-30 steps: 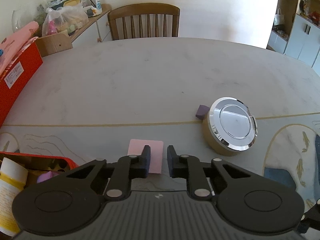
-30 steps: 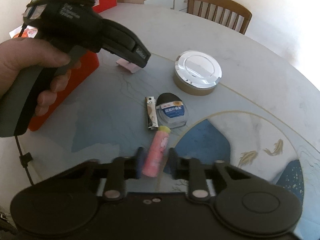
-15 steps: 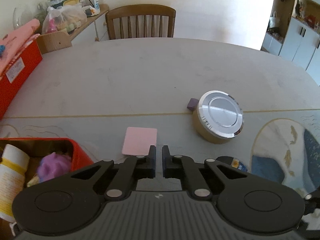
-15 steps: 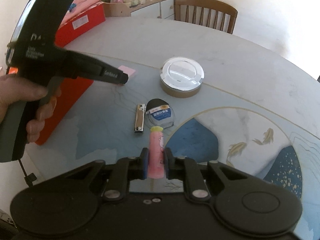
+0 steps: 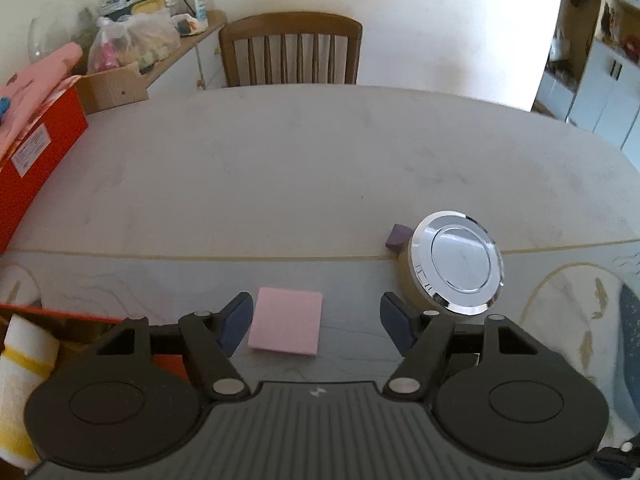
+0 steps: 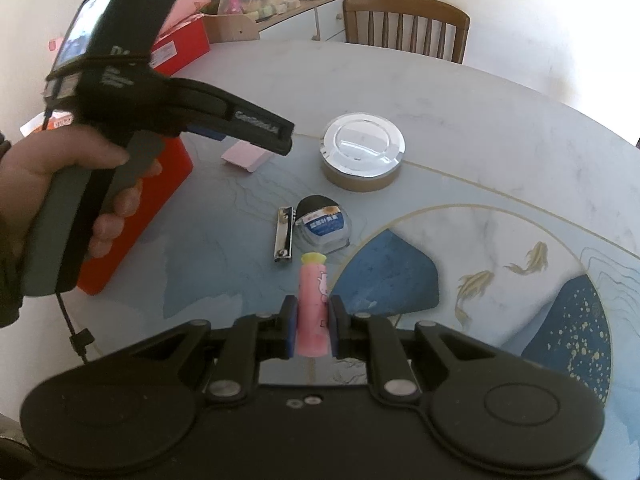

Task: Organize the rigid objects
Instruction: 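Carry the pink tube with the right tool into the tin while the left tool drops the sticky note there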

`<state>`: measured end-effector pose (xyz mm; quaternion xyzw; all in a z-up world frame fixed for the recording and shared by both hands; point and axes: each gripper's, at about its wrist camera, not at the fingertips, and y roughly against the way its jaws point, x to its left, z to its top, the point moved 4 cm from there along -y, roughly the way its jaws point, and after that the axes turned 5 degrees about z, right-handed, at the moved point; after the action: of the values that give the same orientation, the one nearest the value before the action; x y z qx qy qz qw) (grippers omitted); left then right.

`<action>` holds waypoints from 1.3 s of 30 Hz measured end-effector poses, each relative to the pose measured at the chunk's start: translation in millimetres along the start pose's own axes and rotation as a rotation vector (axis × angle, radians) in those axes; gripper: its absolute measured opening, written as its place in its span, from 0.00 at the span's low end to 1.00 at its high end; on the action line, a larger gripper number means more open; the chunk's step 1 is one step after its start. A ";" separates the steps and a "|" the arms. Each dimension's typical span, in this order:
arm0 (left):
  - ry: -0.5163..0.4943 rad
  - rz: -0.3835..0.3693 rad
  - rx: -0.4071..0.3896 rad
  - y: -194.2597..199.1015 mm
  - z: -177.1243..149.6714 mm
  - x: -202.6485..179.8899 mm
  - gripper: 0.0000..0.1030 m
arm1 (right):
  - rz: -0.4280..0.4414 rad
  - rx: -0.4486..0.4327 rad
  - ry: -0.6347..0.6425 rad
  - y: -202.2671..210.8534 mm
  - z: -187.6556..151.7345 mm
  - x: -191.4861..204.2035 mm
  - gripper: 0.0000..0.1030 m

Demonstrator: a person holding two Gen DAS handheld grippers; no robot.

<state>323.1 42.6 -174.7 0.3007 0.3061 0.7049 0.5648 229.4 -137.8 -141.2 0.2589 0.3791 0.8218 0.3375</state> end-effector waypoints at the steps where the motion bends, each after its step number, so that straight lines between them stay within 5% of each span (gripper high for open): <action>1: -0.002 0.008 0.012 -3.6 0.5 -0.6 0.68 | 0.000 0.001 -0.002 -0.2 0.1 -0.4 0.15; 13: -0.060 0.010 0.076 -24.0 1.0 -4.0 0.61 | 0.022 0.002 -0.016 -5.7 4.0 -4.0 0.15; 18: -0.003 -0.007 0.075 -23.0 -1.0 5.5 0.39 | 0.024 0.000 -0.023 -5.7 6.1 -6.5 0.15; 39: 0.023 -0.109 0.025 40.6 -10.7 -3.8 0.38 | 0.021 -0.061 -0.030 29.4 16.8 -3.9 0.15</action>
<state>290.7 30.9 -150.4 0.2825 0.3375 0.6726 0.5949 232.8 -147.4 -108.7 0.2648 0.3461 0.8325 0.3421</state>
